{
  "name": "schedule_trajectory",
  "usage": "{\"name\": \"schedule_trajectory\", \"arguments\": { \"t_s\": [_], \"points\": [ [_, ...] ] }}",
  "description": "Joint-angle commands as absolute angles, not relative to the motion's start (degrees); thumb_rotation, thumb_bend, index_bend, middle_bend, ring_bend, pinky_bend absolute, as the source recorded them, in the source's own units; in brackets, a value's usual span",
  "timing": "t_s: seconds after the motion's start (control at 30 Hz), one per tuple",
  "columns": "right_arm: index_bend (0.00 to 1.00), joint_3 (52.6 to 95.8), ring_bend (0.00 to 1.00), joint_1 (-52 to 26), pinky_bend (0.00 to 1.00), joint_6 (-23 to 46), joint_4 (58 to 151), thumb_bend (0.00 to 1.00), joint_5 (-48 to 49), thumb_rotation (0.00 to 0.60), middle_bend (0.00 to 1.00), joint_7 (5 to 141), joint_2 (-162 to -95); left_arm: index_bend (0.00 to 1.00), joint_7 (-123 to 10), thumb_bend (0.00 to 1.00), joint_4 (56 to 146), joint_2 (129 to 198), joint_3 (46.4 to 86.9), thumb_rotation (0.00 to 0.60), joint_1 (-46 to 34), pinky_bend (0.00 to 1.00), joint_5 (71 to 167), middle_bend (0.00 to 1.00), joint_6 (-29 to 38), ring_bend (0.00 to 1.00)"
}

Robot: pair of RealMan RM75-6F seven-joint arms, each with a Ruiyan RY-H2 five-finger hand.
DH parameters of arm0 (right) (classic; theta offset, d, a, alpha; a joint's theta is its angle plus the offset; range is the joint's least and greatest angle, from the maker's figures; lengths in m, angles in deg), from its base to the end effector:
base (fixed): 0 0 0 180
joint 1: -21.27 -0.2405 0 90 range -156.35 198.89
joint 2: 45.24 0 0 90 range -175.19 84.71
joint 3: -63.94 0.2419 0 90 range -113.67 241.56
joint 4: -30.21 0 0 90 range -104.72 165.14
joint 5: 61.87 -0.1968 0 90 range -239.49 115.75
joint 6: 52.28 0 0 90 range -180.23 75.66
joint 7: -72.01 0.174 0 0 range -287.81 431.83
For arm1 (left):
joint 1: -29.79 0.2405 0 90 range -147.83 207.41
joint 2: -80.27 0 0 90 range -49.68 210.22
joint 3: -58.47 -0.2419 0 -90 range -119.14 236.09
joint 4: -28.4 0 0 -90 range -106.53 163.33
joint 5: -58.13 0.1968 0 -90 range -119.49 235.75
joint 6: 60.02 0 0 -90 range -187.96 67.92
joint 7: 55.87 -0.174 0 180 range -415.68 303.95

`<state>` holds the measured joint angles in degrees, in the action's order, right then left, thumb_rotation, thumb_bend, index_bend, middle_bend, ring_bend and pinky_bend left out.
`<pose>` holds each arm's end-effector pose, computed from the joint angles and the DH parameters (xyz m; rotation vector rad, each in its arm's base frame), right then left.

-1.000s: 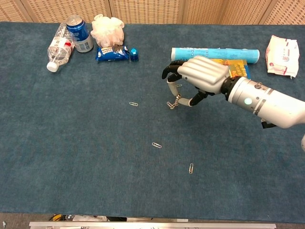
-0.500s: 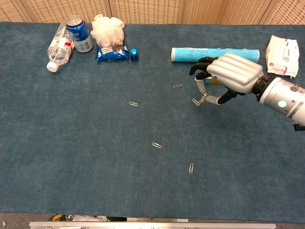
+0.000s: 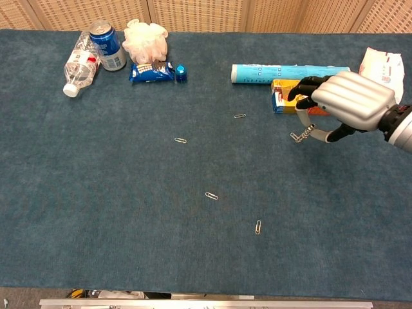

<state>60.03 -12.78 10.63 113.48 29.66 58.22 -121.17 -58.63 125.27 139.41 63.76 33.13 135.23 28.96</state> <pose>-0.1984 -0.2979 0.0302 2.1213 -0.5374 0.7875 -0.3263 0.1689 0.2119 -1.1379 -0.9155 -0.7425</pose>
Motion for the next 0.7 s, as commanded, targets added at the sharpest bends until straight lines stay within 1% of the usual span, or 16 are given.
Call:
{"name": "schedule_trajectory", "arguments": {
  "t_s": [0.03, 0.33, 0.7],
  "points": [
    [0.59, 60.1, 0.17, -11.8, 0.37, 10.6, 115.5, 0.3, 28.4, 0.6, 0.27, 55.7, -119.4, 0.31, -58.8, 0.05, 125.2, 139.5, 63.7, 0.6, 32.7, 0.45, 135.5, 0.35, 28.5, 0.33],
    [0.59, 60.5, 0.17, -10.5, 0.37, 8.0, 120.0, 0.3, 24.0, 0.6, 0.27, 48.6, -116.3, 0.31, -59.1, 0.05, 125.3, 139.6, 63.6, 0.6, 31.8, 0.45, 136.1, 0.35, 27.8, 0.33],
    [0.59, 60.8, 0.17, -9.8, 0.37, 7.5, 120.1, 0.3, 24.0, 0.6, 0.27, 48.4, -116.3, 0.31, -59.3, 0.05, 125.3, 139.6, 63.5, 0.6, 31.5, 0.45, 135.9, 0.35, 27.6, 0.33]
  ]
}}
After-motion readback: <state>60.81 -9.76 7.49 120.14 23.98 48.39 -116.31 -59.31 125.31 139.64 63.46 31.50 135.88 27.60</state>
